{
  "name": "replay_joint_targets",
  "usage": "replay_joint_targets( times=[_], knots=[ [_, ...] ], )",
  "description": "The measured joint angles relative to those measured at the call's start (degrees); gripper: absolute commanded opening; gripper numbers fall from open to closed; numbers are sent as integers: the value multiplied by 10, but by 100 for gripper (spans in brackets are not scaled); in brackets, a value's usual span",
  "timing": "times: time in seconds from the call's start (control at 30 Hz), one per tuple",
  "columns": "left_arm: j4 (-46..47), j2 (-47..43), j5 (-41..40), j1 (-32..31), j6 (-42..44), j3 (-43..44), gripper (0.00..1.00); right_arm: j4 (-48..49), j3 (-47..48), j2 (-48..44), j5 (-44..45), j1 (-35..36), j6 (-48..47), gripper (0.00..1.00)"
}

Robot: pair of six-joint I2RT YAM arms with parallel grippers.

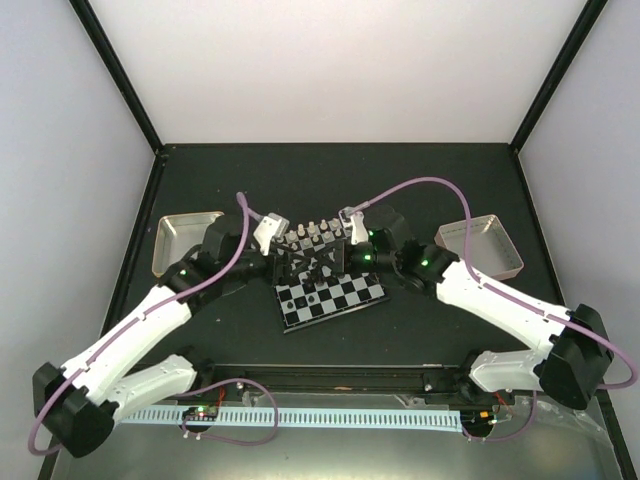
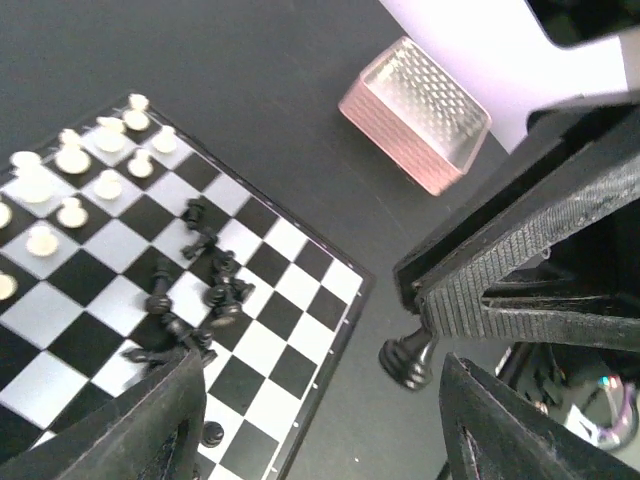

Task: Set up the chess pieces on the board
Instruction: Place the chess piece on the chessboard.

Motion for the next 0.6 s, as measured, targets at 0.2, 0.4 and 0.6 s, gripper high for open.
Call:
replay_joint_targets(
  times=[0.2,0.4,0.6],
  knots=[
    [7,-107,-132,0,-52,-49,71,-8,0,9,75,17,-96,1],
    [10,-227,-256,0,-94,-83,72,-7,0,55,145,82,-176,1],
    [-1,-291,-322,0,-103,-80,73,2,2,141,228,165,-221,1]
  ],
)
